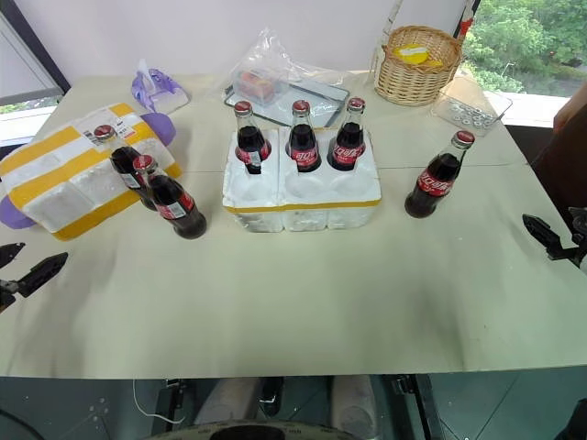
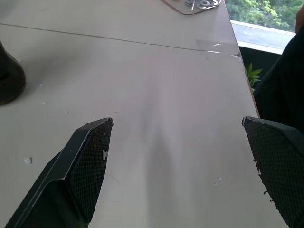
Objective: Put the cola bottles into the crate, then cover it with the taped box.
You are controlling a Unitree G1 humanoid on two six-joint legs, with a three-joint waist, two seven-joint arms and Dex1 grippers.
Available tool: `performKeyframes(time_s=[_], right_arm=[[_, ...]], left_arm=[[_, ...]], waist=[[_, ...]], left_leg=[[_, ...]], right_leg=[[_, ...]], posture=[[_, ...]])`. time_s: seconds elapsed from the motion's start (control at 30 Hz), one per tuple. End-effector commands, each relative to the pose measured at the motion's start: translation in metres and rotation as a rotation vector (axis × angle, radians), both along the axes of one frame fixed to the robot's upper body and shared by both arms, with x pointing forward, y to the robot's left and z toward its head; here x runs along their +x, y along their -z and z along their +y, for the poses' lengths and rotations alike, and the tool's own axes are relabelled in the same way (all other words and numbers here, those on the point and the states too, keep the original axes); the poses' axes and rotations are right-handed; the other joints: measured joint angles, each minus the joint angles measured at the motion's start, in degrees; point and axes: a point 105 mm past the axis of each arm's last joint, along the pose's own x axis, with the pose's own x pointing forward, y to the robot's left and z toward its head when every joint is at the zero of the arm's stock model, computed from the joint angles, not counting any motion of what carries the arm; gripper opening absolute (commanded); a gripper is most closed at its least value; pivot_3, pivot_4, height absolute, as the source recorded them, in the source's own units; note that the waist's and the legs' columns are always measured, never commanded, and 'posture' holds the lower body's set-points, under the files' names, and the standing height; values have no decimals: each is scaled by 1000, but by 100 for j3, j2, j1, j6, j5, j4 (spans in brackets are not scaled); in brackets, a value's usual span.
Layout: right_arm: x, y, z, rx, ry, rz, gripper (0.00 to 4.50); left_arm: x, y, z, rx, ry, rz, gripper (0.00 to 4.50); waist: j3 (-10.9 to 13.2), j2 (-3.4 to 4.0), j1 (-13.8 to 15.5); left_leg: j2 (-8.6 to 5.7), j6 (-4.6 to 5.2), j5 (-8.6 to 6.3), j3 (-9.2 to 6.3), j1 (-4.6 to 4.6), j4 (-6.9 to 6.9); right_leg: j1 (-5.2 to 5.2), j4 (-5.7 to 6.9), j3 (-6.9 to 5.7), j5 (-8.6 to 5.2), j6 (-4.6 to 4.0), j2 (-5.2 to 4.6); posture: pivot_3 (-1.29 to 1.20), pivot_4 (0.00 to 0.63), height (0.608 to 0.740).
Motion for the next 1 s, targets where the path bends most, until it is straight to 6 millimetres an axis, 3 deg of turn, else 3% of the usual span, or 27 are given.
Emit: performKeyframes(time_s=[0.03,0.17,0.37,0.57,0.73,0.87,1.0], right_arm=[[2,-21,7,-33,-52,-36,4500],[-4,-43,23,-71,-187,11,4500],[-28,-81,70,-31,-468,96,4500],[-43,-143,123,-15,-671,-14,4500],[-64,-175,163,8,-841,-74,4500],[-70,-188,179,20,-898,-128,4500],[-73,-185,188,15,-927,-125,4500]], left_arm=[[3,-16,-6,8,21,-53,4451],[9,-26,-18,-56,64,-86,4451],[35,-35,-32,-22,152,-86,4451],[76,-31,-40,-25,187,-115,4451],[104,-26,-47,-5,203,-139,4451],[120,-26,-58,-2,237,-160,4451],[129,-24,-67,-2,281,-165,4451]], waist=[[0,0,-3],[-1,6,8],[-4,9,13],[-5,20,2],[-4,15,19],[-4,10,24],[-5,5,24]], left_leg=[[0,1,1,0,0,0],[0,2,1,0,0,1],[1,1,2,-3,1,4],[1,-3,0,-1,3,7],[0,-2,1,-2,-2,1],[-5,0,-1,-1,-8,1],[-5,1,-2,-1,-9,1]], right_leg=[[0,0,0,0,0,0],[0,1,0,1,1,0],[1,8,-2,0,0,1],[0,12,-2,2,2,1],[-6,9,-4,13,22,-1],[-7,1,-4,15,23,-7],[-8,-1,-3,15,23,-8]], posture=[[0,150,740],[0,150,740],[0,150,740],[0,150,740],[0,150,740],[0,150,740],[0,150,740]])
